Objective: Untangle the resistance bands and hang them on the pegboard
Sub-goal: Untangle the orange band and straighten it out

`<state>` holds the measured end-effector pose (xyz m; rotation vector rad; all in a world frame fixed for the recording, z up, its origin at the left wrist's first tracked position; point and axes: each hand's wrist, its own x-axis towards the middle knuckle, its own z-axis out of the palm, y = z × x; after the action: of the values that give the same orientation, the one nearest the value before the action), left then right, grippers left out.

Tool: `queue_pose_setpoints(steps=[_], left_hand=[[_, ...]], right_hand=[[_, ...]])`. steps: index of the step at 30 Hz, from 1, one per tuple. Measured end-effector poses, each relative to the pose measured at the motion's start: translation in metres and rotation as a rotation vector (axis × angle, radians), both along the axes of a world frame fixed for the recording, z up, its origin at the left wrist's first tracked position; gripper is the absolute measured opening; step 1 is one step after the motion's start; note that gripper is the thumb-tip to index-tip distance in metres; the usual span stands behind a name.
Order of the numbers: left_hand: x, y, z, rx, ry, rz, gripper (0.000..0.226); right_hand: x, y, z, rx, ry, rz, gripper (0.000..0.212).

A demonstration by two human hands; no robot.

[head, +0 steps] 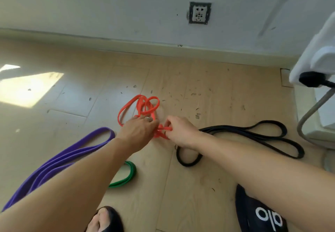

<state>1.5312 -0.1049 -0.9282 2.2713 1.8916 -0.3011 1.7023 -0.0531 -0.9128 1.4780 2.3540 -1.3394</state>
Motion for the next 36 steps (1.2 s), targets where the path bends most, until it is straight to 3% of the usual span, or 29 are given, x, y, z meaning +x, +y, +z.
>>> queue_pose_setpoints(steps=[6, 11, 15, 18, 22, 28, 36], left_hand=[[-0.001, -0.017, 0.119, 0.07, -0.381, 0.105, 0.032], [0.02, -0.041, 0.217, 0.118, -0.539, 0.137, 0.027], [0.042, -0.077, 0.271, 0.108, -0.703, 0.206, 0.028], [0.058, -0.099, 0.294, 0.179, -0.768, 0.229, 0.012], [0.069, -0.128, 0.303, 0.23, -0.773, 0.211, 0.008], [0.068, -0.139, 0.303, 0.158, -0.652, 0.185, 0.014], [0.061, -0.137, 0.306, 0.152, -0.721, 0.215, 0.005]], right_hand=[[0.006, -0.003, 0.128, 0.16, 0.172, -0.044, 0.013], [0.023, -0.03, 0.245, 0.227, 0.263, 0.074, 0.024], [0.04, -0.064, 0.303, 0.348, 0.344, 0.086, 0.022], [0.054, -0.086, 0.323, 0.357, 0.455, 0.05, 0.019], [0.074, -0.112, 0.324, 0.333, 0.497, 0.063, 0.018], [0.093, -0.121, 0.311, 0.373, 0.416, 0.095, 0.021], [0.091, -0.113, 0.314, 0.476, 0.338, 0.133, 0.024]])
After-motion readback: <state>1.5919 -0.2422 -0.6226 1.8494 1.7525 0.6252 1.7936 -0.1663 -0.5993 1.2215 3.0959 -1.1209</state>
